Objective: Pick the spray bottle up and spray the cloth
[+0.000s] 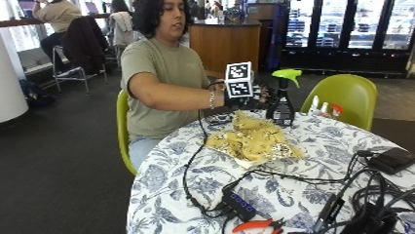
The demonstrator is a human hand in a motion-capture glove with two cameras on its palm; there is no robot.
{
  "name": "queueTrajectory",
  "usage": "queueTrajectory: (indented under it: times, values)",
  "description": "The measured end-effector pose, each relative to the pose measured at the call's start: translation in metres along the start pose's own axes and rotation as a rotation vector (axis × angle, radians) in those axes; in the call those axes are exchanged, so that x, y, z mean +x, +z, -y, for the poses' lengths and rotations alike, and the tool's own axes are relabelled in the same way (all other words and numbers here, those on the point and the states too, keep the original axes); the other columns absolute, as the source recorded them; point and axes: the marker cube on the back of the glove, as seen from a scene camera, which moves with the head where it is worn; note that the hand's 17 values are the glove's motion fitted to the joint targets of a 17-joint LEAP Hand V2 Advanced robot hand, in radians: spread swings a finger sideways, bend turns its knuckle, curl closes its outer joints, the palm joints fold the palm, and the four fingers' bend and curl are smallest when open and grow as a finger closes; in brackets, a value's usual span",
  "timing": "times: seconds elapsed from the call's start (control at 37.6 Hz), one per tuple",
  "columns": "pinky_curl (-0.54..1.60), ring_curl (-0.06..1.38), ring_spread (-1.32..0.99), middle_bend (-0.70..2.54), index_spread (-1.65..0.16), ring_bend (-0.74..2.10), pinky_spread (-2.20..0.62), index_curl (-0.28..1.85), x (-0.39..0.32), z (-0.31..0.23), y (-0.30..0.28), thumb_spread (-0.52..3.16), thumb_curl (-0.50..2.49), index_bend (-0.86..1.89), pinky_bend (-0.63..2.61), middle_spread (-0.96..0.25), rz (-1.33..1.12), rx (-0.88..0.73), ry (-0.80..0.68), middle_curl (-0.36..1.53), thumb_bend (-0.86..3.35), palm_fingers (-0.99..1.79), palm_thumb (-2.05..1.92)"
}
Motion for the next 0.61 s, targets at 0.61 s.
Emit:
queueTrajectory:
  times: [0.61]
  values:
    - [0.33, 0.32, -0.13, 0.22, -0.40, 0.28, 0.19, 0.34, 0.033, -0.178, -0.093, 0.99, 0.44, 0.16, 0.22, -0.11, -0.452, -0.125, -0.095, 0.37, -0.04, 0.19, 0.44]
